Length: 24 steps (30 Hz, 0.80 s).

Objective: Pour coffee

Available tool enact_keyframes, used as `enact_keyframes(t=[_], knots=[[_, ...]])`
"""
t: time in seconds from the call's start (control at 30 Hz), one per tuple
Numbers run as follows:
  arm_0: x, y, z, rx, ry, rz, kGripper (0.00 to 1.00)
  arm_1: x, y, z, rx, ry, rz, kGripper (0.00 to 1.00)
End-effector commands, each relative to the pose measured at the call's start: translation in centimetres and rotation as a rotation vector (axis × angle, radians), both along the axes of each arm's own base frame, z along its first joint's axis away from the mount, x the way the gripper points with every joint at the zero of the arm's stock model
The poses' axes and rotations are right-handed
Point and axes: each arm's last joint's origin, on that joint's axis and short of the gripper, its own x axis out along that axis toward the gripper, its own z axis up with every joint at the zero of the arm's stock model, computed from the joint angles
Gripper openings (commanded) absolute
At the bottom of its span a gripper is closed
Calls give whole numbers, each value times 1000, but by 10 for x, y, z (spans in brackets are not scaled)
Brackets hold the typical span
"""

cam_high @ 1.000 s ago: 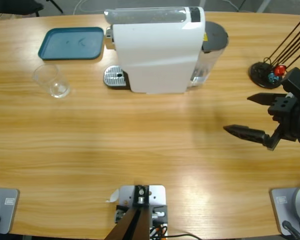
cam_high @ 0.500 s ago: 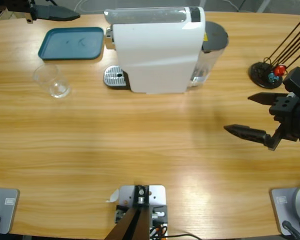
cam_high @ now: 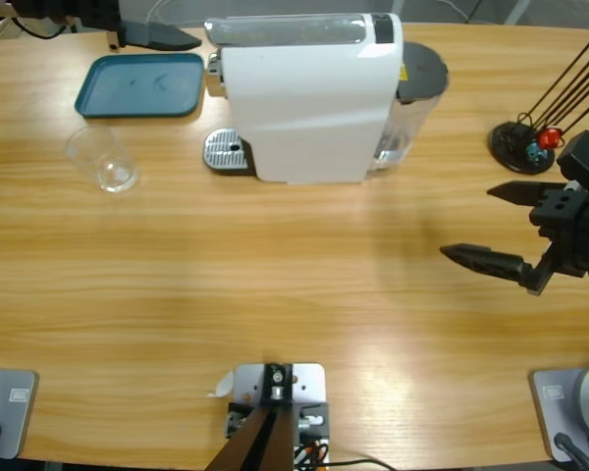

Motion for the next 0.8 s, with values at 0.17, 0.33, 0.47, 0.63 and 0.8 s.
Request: enact_keyframes(t=[0.17,0.33,0.47,0.63,0.8], knots=[[17,-11,-22,19,41,11,651,-4,-2,3,2,-9,24,1000],[19,-12,-19,9,41,16,513,-4,-1,3,1,-8,24,1000],[20,-15,-20,3,44,14,508,-4,-1,3,1,-8,24,1000],[22,-25,-23,2,51,-3,476,-4,-1,3,0,-8,25,1000],[18,-25,-15,13,23,32,0,-4,-1,3,0,-9,25,996]])
